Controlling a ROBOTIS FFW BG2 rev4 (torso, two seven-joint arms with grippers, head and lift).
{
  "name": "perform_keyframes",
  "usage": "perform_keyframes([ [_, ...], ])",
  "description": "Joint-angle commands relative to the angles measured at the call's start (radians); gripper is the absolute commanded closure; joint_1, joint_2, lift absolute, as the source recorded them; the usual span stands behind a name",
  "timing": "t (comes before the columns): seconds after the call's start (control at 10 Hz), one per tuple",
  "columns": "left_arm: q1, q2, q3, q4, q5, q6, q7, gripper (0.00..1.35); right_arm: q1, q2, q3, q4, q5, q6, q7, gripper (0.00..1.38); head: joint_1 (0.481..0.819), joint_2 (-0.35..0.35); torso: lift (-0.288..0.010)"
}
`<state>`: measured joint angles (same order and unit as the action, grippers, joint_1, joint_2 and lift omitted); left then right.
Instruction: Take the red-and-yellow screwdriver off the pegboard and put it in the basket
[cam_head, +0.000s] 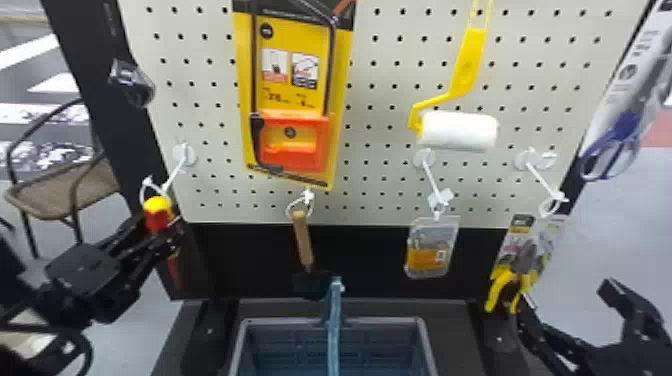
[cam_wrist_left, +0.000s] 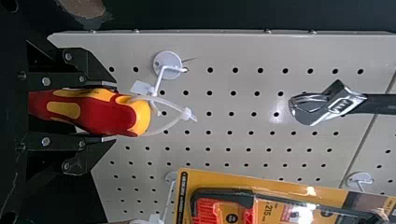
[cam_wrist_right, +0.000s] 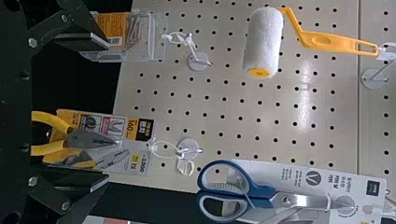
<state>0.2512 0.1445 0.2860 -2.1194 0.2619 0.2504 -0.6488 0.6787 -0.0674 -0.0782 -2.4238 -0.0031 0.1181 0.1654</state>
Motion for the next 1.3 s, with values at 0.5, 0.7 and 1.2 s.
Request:
perform_keyframes([
  [0.5, 0.215, -0.134, 0.082, -0.226, 0.036, 0.004, 0.032, 1.20, 0.007, 0.000, 0.000, -0.002, 0.000, 0.011, 0.005, 0.28, 0.549, 0.000, -0.100],
  [0.7, 0.288, -0.147, 0.096, -0.272, 0.056, -0.007, 0.040, 1.20, 0.009, 0.000, 0.000, -0.007, 0.002, 0.014, 0.005, 0.28, 0.549, 0.000, -0.100],
  [1.2, 0.404, -0.147, -0.013, -0.398, 0.171, -0.034, 0.164, 1.20, 0.018, 0.000, 0.000, -0.012, 0.006, 0.018, 0.005, 0.28, 0.549, 0.000, -0.100],
])
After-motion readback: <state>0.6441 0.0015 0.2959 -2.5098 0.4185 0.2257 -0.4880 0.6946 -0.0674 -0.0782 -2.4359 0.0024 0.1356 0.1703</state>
